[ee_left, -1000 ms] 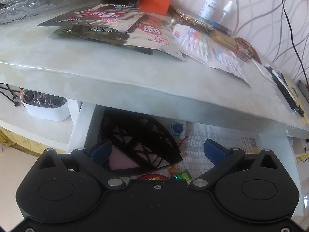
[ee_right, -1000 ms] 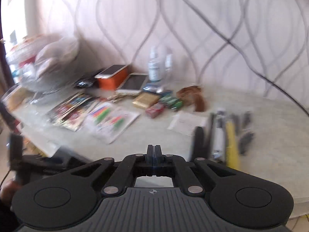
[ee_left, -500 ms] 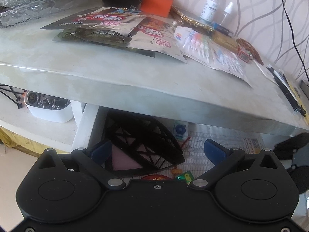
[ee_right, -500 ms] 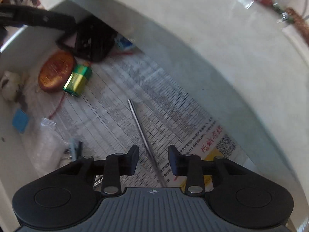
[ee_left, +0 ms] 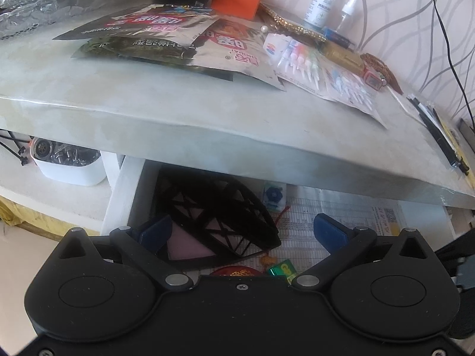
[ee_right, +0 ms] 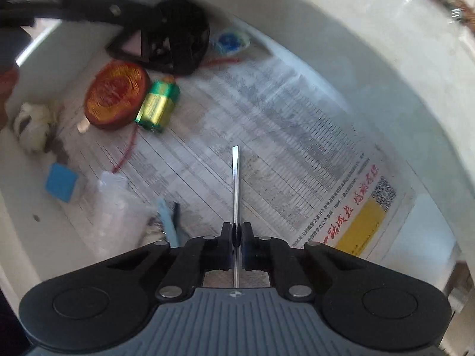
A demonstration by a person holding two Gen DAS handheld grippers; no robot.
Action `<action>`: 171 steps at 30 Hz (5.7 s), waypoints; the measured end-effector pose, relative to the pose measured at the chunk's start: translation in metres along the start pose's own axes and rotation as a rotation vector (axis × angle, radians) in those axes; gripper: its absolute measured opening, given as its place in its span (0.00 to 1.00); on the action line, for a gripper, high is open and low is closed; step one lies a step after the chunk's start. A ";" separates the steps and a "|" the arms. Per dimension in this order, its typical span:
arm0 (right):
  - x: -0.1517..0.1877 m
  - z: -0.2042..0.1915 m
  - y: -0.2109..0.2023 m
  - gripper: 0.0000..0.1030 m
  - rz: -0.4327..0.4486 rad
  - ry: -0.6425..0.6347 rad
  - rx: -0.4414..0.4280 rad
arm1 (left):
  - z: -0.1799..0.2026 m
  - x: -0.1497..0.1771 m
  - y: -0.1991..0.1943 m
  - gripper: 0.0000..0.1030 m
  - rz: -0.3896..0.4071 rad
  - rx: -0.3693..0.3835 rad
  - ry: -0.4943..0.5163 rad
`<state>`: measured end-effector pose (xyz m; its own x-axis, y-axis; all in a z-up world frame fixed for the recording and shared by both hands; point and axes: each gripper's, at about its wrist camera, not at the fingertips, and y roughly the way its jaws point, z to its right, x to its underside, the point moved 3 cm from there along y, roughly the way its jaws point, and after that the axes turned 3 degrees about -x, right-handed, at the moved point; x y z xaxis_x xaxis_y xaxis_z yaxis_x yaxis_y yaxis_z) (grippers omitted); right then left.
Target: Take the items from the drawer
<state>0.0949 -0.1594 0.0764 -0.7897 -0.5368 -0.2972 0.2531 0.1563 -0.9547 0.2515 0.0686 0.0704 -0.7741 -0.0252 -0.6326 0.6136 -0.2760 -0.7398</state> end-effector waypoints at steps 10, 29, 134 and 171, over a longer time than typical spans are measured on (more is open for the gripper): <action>0.008 0.010 -0.097 0.00 0.231 0.118 0.155 | 0.004 0.001 0.002 1.00 -0.008 -0.013 0.021; -0.018 0.026 0.017 0.29 -0.247 -0.085 0.032 | 0.008 0.004 0.003 1.00 -0.019 -0.040 0.049; -0.027 0.121 -0.152 0.07 0.309 0.427 0.307 | 0.023 0.011 0.009 1.00 -0.071 -0.010 0.162; 0.046 0.065 -0.143 0.80 0.661 0.399 -0.543 | 0.078 0.036 0.027 1.00 -0.211 0.238 0.562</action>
<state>0.0583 -0.2605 0.2001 -0.7376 0.1069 -0.6668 0.5027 0.7463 -0.4364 0.2285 -0.0145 0.0454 -0.6351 0.5420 -0.5503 0.3556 -0.4273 -0.8312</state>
